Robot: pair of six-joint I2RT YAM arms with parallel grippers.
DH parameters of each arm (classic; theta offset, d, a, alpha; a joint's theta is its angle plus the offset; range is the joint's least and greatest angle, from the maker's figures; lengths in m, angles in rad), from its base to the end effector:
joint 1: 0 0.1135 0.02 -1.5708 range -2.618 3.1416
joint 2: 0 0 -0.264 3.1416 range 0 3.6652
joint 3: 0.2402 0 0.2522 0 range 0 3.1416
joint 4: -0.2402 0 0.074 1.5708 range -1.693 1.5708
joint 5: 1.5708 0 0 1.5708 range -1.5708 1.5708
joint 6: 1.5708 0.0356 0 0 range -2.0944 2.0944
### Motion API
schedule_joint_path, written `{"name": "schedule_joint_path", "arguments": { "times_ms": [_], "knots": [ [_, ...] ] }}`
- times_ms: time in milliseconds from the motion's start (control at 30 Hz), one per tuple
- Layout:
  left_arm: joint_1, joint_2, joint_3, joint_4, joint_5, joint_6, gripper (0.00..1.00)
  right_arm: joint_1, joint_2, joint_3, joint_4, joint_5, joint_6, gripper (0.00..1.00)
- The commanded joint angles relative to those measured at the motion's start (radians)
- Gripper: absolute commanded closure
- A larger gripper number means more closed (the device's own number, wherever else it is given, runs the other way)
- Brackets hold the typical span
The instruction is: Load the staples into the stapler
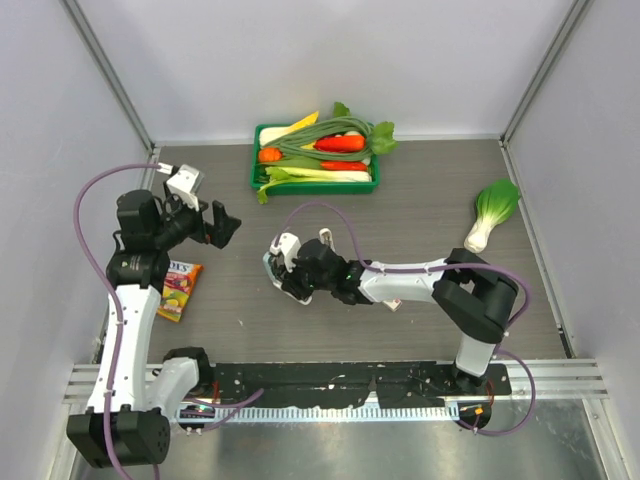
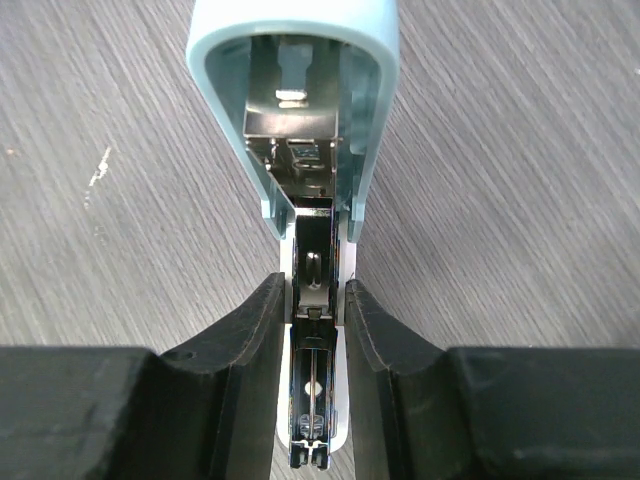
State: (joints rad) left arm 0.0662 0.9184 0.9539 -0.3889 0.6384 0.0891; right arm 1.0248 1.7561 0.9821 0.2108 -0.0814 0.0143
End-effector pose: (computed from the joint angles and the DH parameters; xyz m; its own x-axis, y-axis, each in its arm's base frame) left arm 0.1996 -0.0080 0.3564 -0.2990 0.0518 -0.9528 0.5335 0.8370 -0.1219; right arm 0.1940 0.3248 0.1862 -0.2899 -0.4497 -0.8448 -0.8834 0.4653 0.0555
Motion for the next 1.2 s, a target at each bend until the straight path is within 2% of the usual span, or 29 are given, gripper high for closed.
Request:
{"name": "schedule_joint_path", "arguments": {
  "times_ms": [0, 267, 533, 1167],
  "knots": [
    [0.015, -0.050, 0.029, -0.088, -0.103, 0.051, 0.00, 0.011, 0.017, 0.064, 0.001, 0.127, 0.064, 0.99],
    [0.023, -0.070, 0.013, -0.090, -0.114, 0.047, 0.00, 0.012, 0.054, 0.108, -0.047, 0.169, 0.124, 0.99],
    [0.024, -0.072, 0.002, -0.082, -0.115, 0.047, 0.00, 0.014, 0.080, 0.125, -0.073, 0.233, 0.130, 0.99],
    [0.026, -0.078, -0.009, -0.082, -0.121, 0.054, 0.00, 0.020, 0.120, 0.141, -0.087, 0.264, 0.122, 0.99]
  ]
}}
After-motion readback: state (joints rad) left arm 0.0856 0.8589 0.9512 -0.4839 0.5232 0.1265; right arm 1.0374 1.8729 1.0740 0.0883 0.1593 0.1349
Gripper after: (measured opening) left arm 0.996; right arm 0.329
